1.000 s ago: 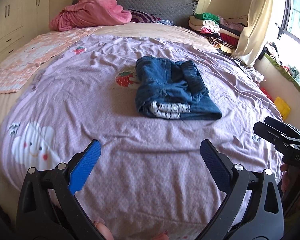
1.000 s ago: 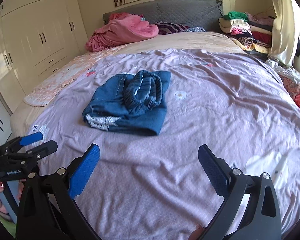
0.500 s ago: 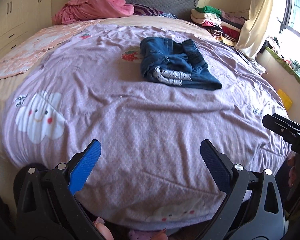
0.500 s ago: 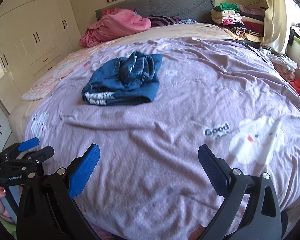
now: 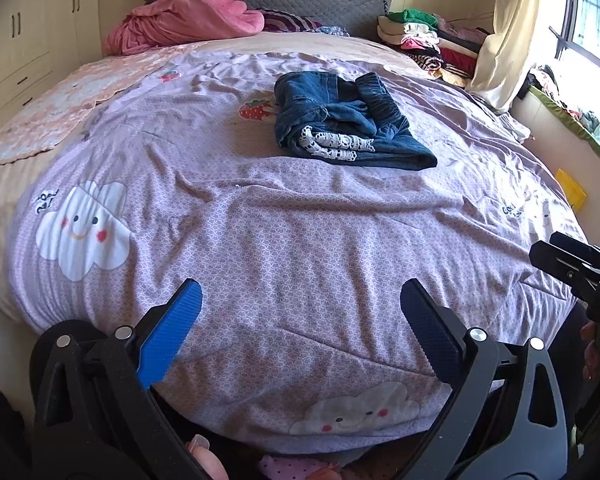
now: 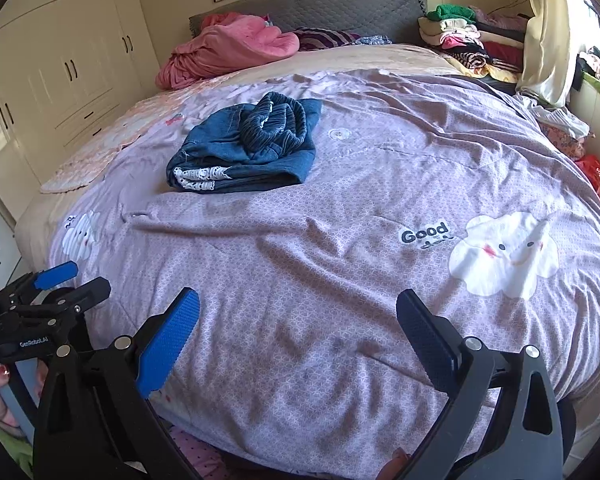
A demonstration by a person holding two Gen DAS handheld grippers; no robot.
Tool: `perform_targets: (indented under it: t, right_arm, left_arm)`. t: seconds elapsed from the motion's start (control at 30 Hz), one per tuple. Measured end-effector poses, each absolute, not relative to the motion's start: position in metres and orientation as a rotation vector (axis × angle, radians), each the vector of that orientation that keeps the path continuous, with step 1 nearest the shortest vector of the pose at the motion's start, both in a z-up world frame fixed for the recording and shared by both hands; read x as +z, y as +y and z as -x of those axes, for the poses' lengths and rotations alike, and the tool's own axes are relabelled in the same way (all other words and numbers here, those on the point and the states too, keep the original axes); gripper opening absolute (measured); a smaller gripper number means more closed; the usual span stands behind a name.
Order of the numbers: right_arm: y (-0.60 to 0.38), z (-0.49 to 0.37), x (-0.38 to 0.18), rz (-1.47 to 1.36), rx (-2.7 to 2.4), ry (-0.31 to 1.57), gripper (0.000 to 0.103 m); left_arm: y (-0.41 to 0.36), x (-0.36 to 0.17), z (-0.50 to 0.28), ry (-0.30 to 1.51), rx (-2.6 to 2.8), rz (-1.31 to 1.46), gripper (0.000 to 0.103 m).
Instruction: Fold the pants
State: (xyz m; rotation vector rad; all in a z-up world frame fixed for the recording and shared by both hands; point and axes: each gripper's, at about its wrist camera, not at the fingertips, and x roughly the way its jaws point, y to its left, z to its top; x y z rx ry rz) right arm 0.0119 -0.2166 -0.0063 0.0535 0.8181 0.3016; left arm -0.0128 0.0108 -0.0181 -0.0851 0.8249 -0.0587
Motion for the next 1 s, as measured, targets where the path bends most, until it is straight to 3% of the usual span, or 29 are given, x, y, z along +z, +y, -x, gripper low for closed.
perform_targets:
  t: [1.0]
  right_arm:
    - [-0.2182,-0.0094,-0.0061,-0.054,0.285,0.812,0.098]
  left_arm:
    - [0.0098,-0.0166,0.0151,0.831,-0.054,0.084,0.093]
